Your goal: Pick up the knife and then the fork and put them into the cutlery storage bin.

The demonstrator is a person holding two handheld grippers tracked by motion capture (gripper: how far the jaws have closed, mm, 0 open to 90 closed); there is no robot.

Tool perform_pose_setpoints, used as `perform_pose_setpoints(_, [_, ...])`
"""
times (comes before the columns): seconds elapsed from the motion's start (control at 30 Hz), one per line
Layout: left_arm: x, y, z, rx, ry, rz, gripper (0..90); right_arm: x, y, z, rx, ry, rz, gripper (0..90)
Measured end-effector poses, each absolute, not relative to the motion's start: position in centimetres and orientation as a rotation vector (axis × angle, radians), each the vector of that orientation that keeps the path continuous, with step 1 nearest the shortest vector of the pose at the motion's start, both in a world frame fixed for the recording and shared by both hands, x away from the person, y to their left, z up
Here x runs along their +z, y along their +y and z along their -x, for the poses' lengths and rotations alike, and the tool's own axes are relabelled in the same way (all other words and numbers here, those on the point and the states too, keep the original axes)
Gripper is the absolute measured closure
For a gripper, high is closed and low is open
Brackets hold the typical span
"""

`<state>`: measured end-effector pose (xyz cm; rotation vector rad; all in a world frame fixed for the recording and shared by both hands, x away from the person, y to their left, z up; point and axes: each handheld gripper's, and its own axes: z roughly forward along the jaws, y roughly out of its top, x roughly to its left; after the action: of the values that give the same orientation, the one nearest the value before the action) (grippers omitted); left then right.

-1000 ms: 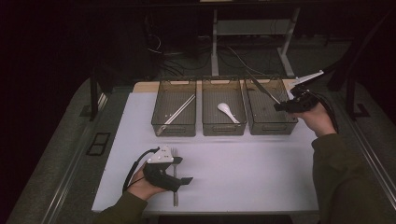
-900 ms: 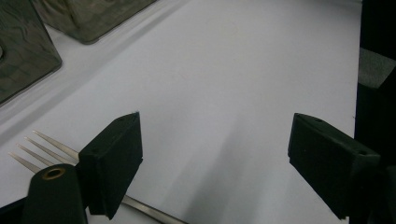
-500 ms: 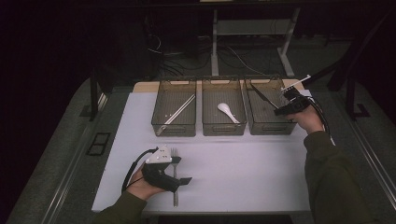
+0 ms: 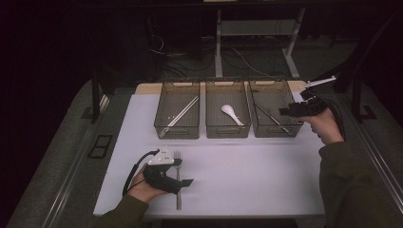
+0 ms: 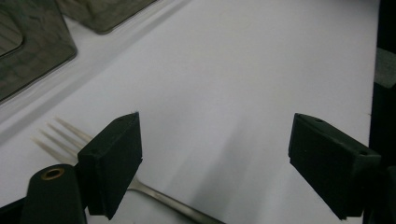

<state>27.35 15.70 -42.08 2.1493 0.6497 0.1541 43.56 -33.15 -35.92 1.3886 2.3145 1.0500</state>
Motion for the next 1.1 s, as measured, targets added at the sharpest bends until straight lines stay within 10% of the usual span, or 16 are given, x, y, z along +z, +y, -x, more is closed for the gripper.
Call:
perform_pose_setpoints(0.63, [-42.3, 18.6, -30.4, 0.359, 0.843, -2.241, 79.8, -38.5, -29.7, -31.9, 1.211, 2.374, -1.091, 30.1])
perform_pose_setpoints(1.1, [-43.5, 18.6, -32.7, 0.366, 0.942, -2.273, 85.6, -41.3, -28.8, -28.3, 1.203, 2.446, -1.049, 30.1])
